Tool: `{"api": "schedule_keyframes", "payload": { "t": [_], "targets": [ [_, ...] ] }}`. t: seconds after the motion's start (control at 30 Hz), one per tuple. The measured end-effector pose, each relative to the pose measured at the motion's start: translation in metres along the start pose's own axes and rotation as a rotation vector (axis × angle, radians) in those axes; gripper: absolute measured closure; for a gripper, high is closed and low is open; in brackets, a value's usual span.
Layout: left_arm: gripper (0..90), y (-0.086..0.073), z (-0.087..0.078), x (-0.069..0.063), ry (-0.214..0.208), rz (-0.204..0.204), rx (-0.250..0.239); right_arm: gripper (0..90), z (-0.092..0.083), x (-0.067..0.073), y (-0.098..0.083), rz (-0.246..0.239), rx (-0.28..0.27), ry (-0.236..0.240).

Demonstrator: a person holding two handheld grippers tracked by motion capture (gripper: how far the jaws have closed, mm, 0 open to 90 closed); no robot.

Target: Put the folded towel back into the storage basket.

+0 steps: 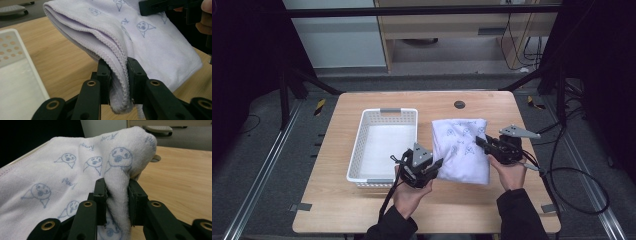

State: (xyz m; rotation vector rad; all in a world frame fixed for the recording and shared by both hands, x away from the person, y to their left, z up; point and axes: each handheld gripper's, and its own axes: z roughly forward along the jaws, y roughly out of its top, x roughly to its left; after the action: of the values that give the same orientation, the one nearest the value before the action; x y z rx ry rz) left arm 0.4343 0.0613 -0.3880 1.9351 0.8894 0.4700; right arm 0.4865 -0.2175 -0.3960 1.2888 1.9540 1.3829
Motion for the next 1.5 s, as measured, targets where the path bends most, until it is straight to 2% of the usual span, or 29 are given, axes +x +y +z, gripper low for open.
{"api": "schedule_keyframes", "payload": {
  "t": [0.13,0.5,1.13,1.2,1.5],
  "targets": [
    [73.6,0.006,-0.008,0.008,-0.001,-0.016,-0.008,72.1,0.002,0.007,0.011,-0.013,-0.010,0.002],
    [73.6,0.016,-0.027,0.023,0.032,0.000,-0.029,72.1,0.008,0.025,0.033,-0.035,-0.030,0.017],
    [73.6,0.017,-0.056,0.048,0.079,-0.013,-0.064,72.1,0.027,0.056,0.058,-0.067,-0.045,0.041],
    [73.6,0.016,-0.058,0.051,0.082,-0.017,-0.065,72.1,0.029,0.059,0.059,-0.060,-0.051,0.050],
    [73.5,0.011,-0.072,0.066,0.107,-0.043,-0.086,72.1,0.041,0.077,0.067,-0.090,-0.053,0.055]
  ]
}}
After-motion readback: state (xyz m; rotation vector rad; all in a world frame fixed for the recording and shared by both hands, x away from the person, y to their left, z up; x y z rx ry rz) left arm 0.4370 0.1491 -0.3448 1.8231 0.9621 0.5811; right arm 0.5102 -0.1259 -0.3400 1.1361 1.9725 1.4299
